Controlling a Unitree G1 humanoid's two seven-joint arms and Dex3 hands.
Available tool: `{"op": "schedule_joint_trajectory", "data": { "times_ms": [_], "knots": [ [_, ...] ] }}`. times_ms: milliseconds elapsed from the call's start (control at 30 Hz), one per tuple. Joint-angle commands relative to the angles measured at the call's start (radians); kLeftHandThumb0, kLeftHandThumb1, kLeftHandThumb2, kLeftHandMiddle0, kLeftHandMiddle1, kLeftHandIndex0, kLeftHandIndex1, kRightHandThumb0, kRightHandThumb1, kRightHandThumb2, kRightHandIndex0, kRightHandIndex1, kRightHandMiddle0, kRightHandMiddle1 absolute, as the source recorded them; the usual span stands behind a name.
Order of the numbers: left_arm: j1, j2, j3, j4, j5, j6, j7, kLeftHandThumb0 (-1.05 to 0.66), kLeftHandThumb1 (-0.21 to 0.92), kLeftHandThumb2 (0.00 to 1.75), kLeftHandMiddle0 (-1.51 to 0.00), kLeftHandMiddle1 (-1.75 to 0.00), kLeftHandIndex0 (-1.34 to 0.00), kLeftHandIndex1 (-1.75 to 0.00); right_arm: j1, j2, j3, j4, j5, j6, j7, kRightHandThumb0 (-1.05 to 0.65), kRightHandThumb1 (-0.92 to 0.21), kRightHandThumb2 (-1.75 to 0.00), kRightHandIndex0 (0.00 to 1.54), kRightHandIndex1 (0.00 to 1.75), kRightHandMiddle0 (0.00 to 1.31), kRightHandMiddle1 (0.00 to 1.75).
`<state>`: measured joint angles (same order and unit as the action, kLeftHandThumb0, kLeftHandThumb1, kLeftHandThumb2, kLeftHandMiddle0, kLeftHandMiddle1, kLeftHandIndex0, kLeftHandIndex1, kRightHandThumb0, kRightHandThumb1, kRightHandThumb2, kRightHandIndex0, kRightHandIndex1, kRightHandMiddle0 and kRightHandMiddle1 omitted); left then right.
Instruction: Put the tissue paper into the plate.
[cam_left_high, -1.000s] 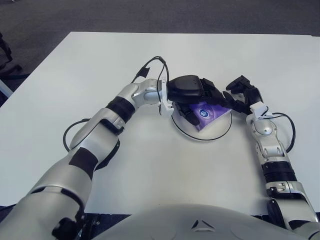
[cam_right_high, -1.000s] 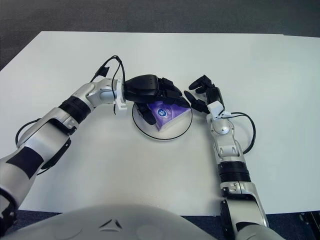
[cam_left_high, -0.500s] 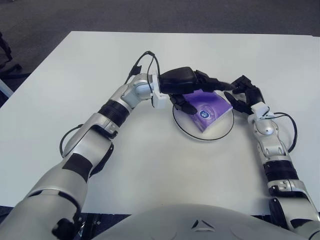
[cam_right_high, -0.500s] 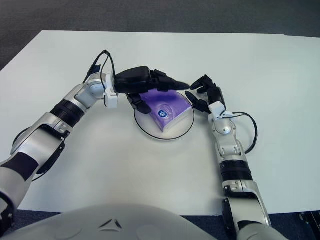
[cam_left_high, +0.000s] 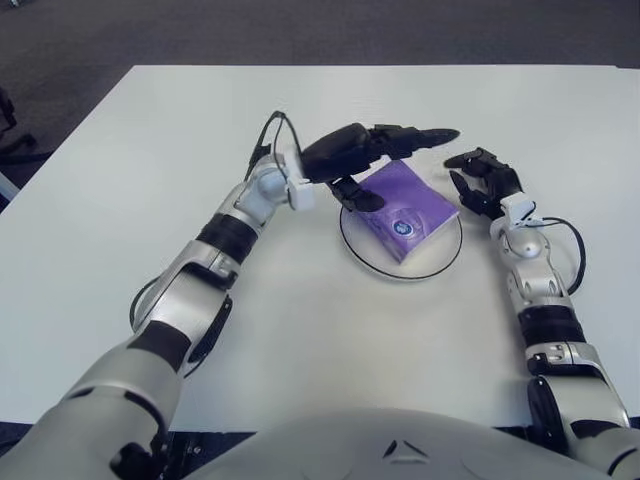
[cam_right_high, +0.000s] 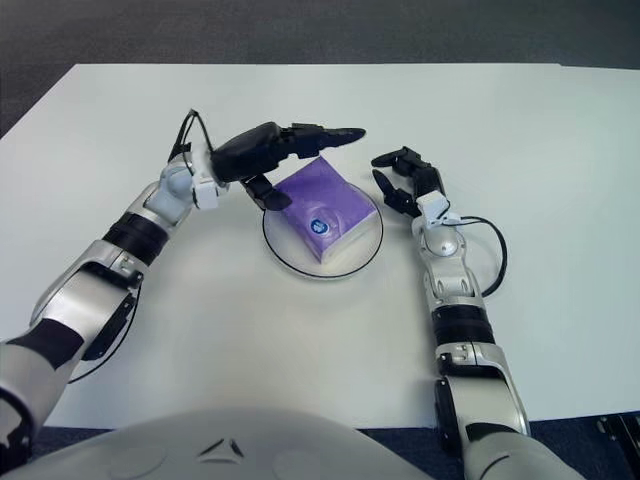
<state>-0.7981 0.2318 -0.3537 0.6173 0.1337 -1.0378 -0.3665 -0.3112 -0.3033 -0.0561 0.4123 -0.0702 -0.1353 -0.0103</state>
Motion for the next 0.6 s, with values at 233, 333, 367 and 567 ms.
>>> {"op": "schedule_joint_trajectory", "data": {
  "times_ms": [233,333,367,567],
  "knots": [
    [0.060,0.010,0.172,0.068,0.019,-0.065,0.143,-1.03,0.92,0.87,-0.39,-0.01,-0.26,-0.05,0.079,0.021,0.017,0.151,-0.029,-0.008,-0.010,-0.42,-0.92,-0.42,0.71,1.51,0.56,1.51],
    [0.061,0.018,0.201,0.114,0.013,-0.071,0.161,-1.00,0.92,0.89,-0.41,-0.02,-0.28,-0.05,0.076,0.021,0.015,0.162,-0.028,-0.020,-0.013,-0.38,-0.92,-0.35,0.70,1.51,0.47,1.52],
    [0.068,0.017,0.214,0.126,0.018,-0.069,0.179,-0.99,0.92,0.90,-0.42,-0.02,-0.29,-0.05,0.075,0.022,0.014,0.166,-0.028,-0.026,-0.015,-0.37,-0.92,-0.34,0.70,1.51,0.45,1.53],
    [0.116,-0.015,0.279,0.159,0.016,-0.023,0.270,-0.95,0.92,0.92,-0.47,-0.03,-0.35,-0.08,0.072,0.022,0.008,0.183,-0.025,-0.052,-0.024,-0.36,-0.92,-0.32,0.70,1.51,0.42,1.53]
  ]
}}
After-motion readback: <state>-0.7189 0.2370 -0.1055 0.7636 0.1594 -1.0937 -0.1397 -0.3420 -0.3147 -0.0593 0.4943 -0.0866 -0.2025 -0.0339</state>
